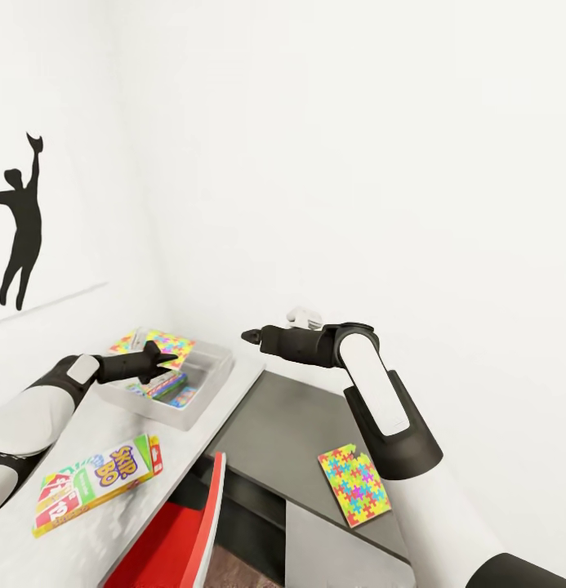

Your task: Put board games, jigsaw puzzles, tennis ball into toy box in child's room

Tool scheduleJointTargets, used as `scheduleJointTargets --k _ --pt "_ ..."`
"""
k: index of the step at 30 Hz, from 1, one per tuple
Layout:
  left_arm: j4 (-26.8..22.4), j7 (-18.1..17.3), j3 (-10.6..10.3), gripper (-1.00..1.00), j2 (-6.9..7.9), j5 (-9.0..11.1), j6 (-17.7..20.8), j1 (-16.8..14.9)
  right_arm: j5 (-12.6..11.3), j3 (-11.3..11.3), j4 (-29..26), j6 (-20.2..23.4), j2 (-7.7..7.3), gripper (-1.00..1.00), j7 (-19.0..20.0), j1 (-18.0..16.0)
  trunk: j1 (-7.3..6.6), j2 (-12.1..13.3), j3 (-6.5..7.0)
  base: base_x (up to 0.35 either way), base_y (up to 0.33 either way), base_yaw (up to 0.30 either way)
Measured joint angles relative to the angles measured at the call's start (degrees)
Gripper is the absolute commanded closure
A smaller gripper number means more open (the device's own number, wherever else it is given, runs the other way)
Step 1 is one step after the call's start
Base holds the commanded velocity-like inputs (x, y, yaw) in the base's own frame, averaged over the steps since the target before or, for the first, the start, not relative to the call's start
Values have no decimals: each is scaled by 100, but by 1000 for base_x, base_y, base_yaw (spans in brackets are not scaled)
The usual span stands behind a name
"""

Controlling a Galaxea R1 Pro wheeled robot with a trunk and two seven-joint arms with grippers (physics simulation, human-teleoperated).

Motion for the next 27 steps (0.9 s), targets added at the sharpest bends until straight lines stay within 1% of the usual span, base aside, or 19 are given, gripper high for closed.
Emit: scheduleJointTargets --k 5,18,27 --pt "-94 -4 -2 100 1 -2 -2 -9 1 0 0 -1 0 -100 1 0 0 0 -46 0 0 0" --pt "-106 -1 -11 100 -8 -12 -36 -2 2 0 0 -4 0 -100 -3 3 0 0 -166 0 0 0" --pt "-106 3 -20 100 -16 -18 -57 -2 3 7 0 -2 0 -100 -2 7 0 0 -249 0 0 49"
